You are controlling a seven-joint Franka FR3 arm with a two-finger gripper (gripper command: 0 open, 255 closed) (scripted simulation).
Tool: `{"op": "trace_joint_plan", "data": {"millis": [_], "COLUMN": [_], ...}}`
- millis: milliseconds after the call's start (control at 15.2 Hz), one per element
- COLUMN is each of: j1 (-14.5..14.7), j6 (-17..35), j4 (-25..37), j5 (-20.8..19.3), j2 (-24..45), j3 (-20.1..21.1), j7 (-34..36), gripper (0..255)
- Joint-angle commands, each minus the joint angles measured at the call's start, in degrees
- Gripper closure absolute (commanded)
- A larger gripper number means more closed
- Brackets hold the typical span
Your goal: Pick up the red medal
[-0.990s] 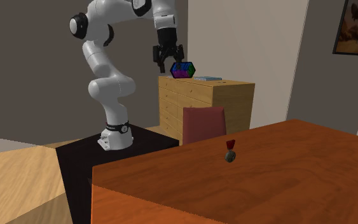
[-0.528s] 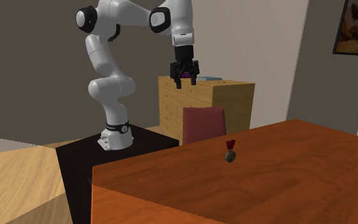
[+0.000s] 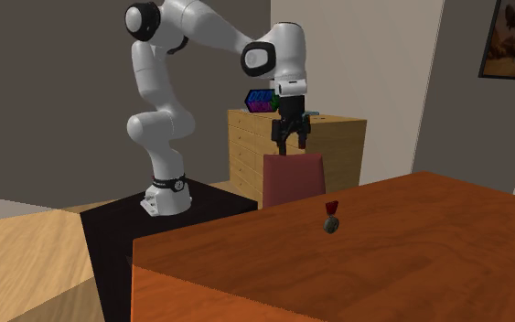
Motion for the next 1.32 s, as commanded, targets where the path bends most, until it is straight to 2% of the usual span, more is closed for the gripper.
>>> {"op": "trace_joint_plan", "data": {"millis": [0, 396, 792, 1254], "j1": [-0.28, 0.09, 2.17, 2.66], "j6": [2.61, 8.85, 12.13, 15.88], "j4": [1.47, 8.39, 18.17, 17.45], "j5": [-1.31, -6.96, -13.02, -14.20], "j2": [4.01, 17.49, 31.16, 34.27], "j3": [0.54, 1.71, 0.61, -0.05], "j7": [1.26, 7.02, 12.53, 13.43], "gripper": [0, 0, 0, 0]}}
